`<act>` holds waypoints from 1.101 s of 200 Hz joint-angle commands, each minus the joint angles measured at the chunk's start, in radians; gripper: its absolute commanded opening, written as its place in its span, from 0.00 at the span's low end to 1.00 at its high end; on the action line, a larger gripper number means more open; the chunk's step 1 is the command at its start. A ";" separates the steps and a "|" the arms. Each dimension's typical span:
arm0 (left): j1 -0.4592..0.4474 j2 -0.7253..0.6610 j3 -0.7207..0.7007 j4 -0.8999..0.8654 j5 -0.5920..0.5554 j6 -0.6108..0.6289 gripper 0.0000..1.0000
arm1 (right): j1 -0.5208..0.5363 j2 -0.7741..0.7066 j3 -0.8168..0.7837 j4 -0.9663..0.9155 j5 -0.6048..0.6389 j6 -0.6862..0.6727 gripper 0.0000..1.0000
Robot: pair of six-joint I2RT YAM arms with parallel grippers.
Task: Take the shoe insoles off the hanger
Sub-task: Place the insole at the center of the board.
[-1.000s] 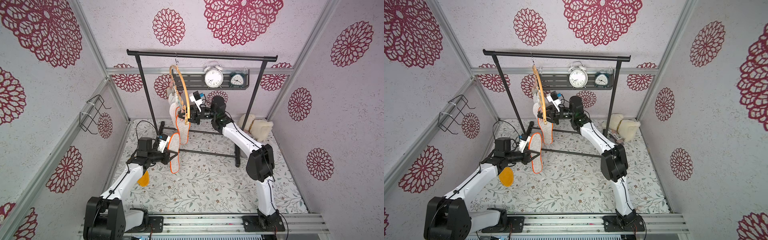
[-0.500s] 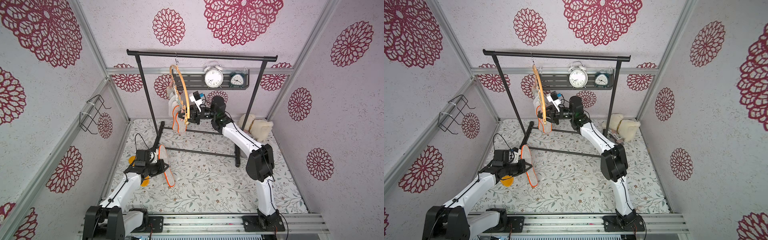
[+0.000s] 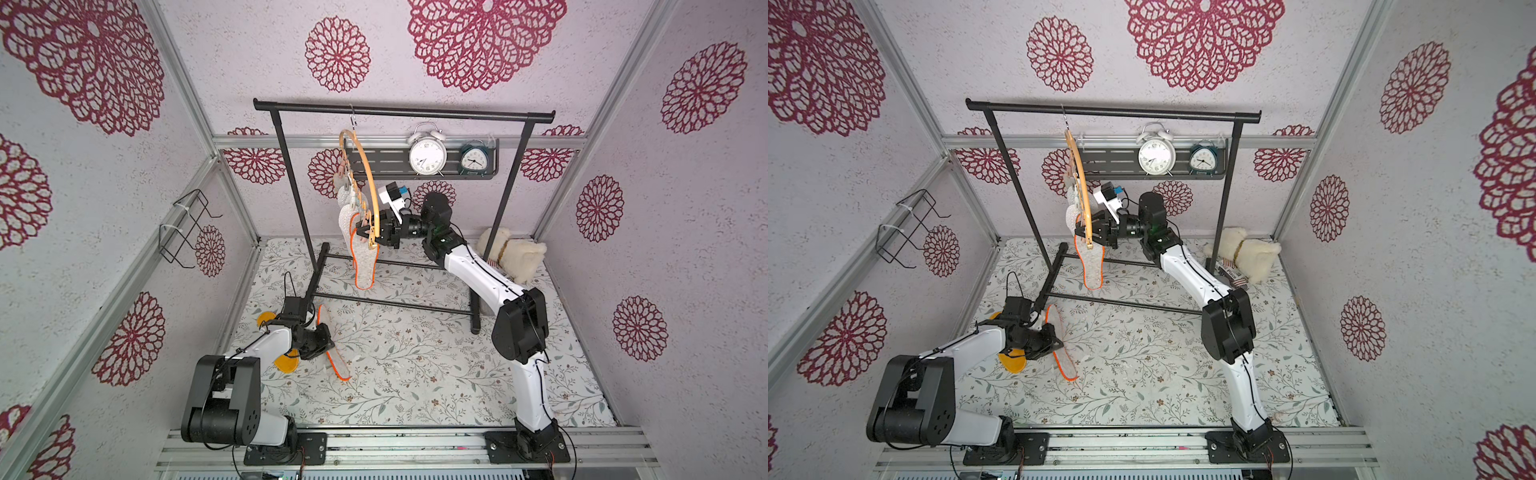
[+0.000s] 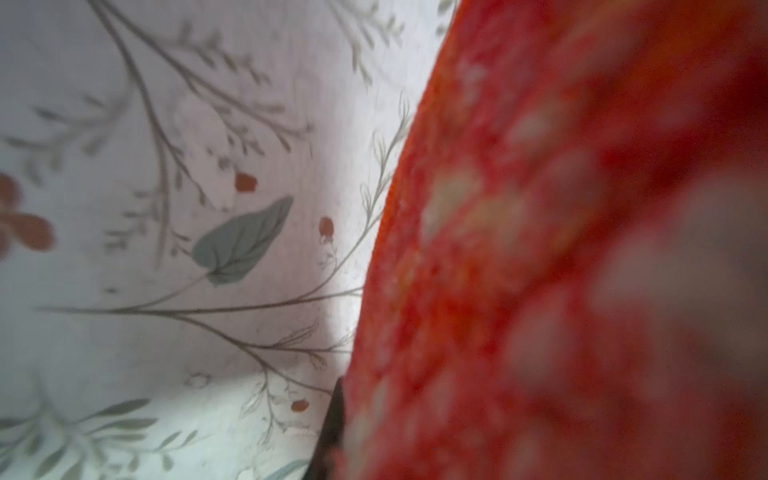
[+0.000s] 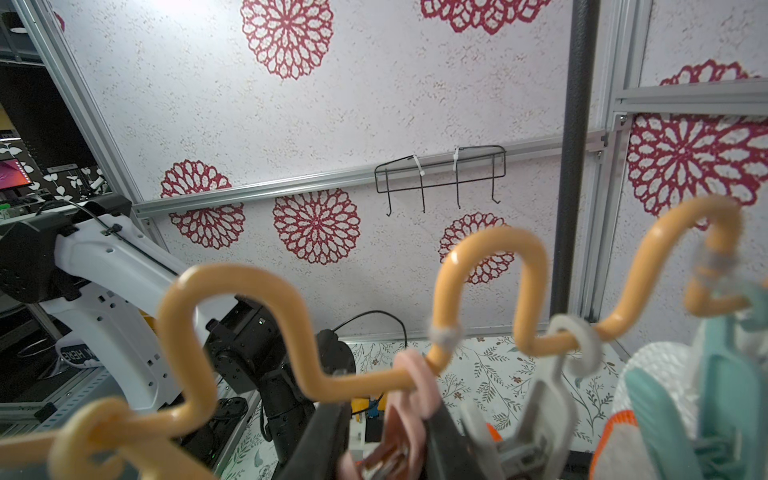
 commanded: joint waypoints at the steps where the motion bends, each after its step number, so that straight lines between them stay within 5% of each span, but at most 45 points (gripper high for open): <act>1: -0.018 0.008 0.134 -0.278 -0.175 0.062 0.01 | -0.005 -0.020 0.006 0.042 0.000 0.014 0.00; 34: -0.076 0.031 0.268 -0.521 -0.382 -0.034 0.04 | -0.004 -0.021 0.004 0.057 0.002 0.021 0.00; 90: -0.223 0.292 0.430 -0.707 -0.708 -0.069 0.04 | -0.007 -0.021 -0.001 0.095 0.006 0.049 0.00; 144: -0.250 0.420 0.468 -0.689 -0.822 -0.057 0.11 | -0.011 -0.026 -0.016 0.116 0.008 0.060 0.00; 168: -0.251 0.435 0.431 -0.665 -0.873 -0.057 0.21 | -0.014 -0.026 -0.016 0.117 0.007 0.066 0.00; 220: -0.249 0.468 0.408 -0.621 -0.844 -0.047 0.26 | -0.018 -0.033 -0.029 0.128 0.006 0.076 0.00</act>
